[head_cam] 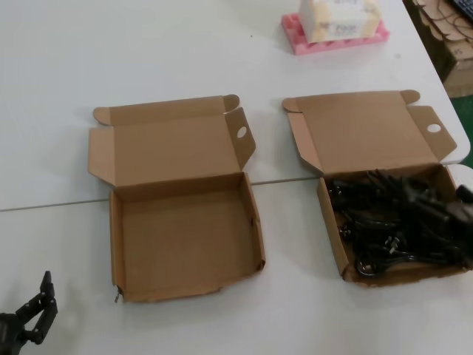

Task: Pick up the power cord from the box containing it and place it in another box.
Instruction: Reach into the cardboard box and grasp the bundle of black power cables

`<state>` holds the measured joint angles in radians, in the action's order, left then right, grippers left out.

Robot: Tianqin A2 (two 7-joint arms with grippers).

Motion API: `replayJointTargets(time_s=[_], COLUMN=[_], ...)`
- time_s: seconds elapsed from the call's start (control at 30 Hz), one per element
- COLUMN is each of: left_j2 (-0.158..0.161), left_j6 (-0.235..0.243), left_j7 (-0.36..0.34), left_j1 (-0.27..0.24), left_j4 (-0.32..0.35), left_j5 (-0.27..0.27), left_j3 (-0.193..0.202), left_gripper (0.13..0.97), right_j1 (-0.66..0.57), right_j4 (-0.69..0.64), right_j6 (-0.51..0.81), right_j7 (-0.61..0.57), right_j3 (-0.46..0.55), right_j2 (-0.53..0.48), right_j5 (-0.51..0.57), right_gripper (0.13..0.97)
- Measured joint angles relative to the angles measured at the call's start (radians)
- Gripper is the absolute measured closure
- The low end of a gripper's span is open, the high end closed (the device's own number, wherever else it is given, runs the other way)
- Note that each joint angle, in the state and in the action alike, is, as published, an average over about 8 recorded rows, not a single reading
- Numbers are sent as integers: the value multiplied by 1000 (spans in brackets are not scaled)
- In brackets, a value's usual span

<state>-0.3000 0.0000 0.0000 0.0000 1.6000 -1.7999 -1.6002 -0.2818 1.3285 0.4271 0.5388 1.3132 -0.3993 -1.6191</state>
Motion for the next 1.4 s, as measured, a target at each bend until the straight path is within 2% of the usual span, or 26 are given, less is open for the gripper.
replayJointTargets(time_s=[0.2, 0.57, 0.7, 0.77, 0.9, 1.17, 1.2, 1.4], left_j2=[0, 0, 0, 0, 0, 0, 0, 0], left_j6=[0, 0, 0, 0, 0, 0, 0, 0], left_j7=[0, 0, 0, 0, 0, 0, 0, 0], left_j1=[0, 0, 0, 0, 0, 0, 0, 0], left_j4=[0, 0, 0, 0, 0, 0, 0, 0], left_j5=[0, 0, 0, 0, 0, 0, 0, 0], left_j3=[0, 0, 0, 0, 0, 0, 0, 0], left_gripper=[522, 759, 759, 789, 848, 911, 918, 932], right_j1=[28, 13, 8, 6, 1, -11, -12, -22], right_j4=[8, -18, -27, -30, -36, -52, -53, -65], right_j6=[-7, -72, -74, -72, -72, -94, -96, -99], right_j7=[0, 0, 0, 0, 0, 0, 0, 0], right_j3=[85, 185, 199, 203, 211, 248, 251, 262], right_j2=[-54, -126, -136, -139, -146, -169, -172, -187], right_j5=[36, 47, 45, 44, 43, 46, 46, 46], right_gripper=[131, 212, 271, 300, 300, 483, 483, 641])
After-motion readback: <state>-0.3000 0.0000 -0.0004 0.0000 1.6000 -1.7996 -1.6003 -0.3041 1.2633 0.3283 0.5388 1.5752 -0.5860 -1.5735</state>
